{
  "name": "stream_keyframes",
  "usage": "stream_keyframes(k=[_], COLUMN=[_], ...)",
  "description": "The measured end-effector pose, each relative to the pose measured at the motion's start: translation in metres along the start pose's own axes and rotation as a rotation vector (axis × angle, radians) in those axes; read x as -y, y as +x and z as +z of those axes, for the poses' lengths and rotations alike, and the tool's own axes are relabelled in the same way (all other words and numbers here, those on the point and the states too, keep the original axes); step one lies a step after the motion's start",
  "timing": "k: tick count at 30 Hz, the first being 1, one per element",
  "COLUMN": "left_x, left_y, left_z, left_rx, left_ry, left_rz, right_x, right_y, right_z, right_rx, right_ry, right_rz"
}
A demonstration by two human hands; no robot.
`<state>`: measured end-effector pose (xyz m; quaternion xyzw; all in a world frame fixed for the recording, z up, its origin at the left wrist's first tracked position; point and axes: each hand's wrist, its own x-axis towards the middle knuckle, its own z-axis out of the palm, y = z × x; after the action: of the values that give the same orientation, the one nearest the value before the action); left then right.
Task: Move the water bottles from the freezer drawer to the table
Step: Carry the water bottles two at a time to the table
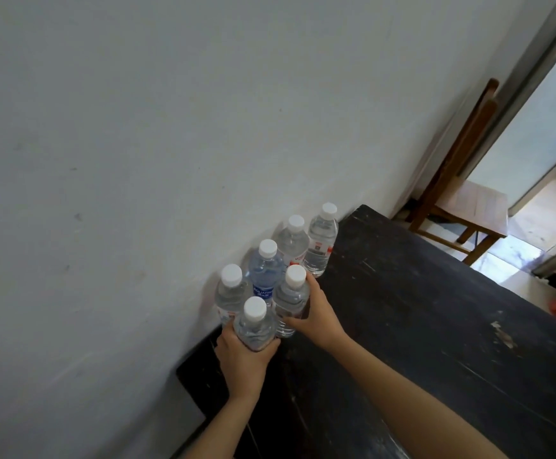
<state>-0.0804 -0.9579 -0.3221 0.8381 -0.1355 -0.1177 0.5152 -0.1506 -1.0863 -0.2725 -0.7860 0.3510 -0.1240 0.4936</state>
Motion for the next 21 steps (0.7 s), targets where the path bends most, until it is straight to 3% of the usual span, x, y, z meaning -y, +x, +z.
stream_keyframes(k=[4,11,18,21], left_x=[0.002,0.012,-0.003,-0.013], left_y=[-0.009,-0.025,-0.044,-0.054], left_z=[-0.011,-0.04,-0.065,-0.072], left_rx=[0.05,0.173,0.181,0.267], left_ry=[0.084,0.029,0.01,0.008], left_rz=[0.015,-0.062,0.076,0.189], right_x=[-0.001,-0.021,-0.033,-0.038], right_y=[-0.021,-0.076,-0.141,-0.172], right_z=[-0.009,-0.026,-0.051,-0.057], right_rx=[0.005,-0.004,-0.038,-0.103], right_ry=[-0.059,-0.225,-0.391,-0.441], right_rz=[0.047,0.088,0.055,0.091])
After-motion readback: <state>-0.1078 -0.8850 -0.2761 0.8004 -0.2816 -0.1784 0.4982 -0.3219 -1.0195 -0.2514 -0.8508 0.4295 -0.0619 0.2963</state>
